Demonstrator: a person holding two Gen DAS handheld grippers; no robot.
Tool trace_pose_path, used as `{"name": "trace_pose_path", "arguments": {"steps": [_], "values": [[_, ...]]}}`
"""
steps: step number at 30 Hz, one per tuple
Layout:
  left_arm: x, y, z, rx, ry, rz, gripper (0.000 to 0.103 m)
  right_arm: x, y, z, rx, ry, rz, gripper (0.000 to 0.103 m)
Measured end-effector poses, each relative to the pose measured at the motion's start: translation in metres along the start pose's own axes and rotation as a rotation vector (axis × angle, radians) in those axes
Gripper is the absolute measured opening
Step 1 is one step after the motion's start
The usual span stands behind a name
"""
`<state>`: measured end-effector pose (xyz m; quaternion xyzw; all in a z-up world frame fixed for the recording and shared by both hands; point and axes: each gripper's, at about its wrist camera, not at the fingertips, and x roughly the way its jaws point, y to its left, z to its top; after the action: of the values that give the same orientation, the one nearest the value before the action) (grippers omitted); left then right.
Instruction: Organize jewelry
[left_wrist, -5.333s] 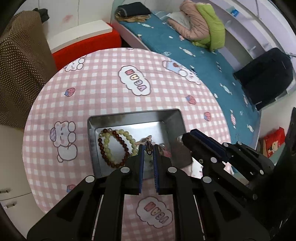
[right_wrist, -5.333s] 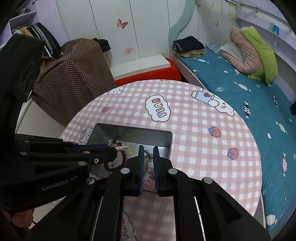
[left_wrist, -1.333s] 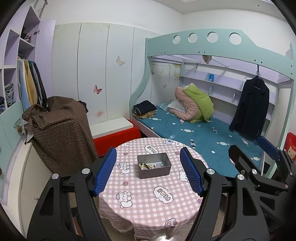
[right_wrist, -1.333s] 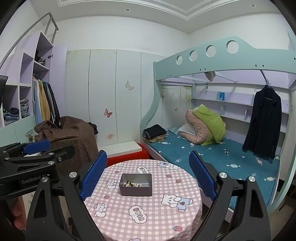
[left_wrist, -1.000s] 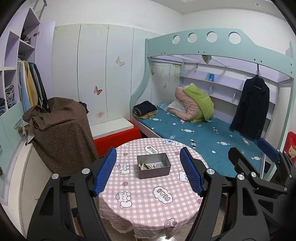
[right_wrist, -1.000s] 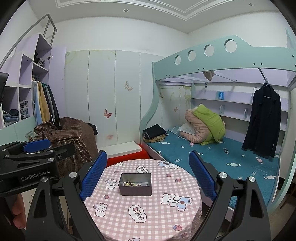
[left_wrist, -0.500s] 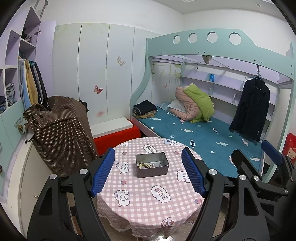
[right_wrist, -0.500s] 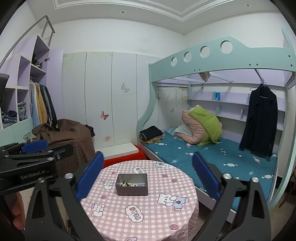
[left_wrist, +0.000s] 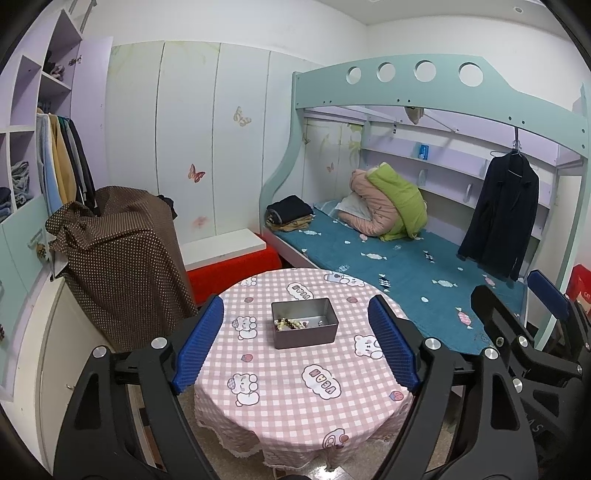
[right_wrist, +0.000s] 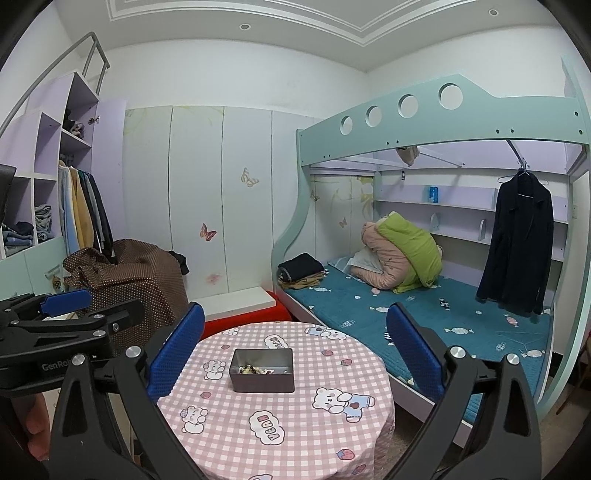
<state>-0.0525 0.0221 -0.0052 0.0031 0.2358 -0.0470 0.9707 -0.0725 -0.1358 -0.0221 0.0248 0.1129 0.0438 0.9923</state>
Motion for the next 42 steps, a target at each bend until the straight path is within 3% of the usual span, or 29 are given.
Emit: {"name": "trace_pose_path", "arguments": {"steps": [42], "values": [[0.013, 0.008, -0.001, -0.013, 0.039, 0.04, 0.083, 0.015, 0.008, 0.0, -0.021, 0.019, 0.022, 0.095]]}}
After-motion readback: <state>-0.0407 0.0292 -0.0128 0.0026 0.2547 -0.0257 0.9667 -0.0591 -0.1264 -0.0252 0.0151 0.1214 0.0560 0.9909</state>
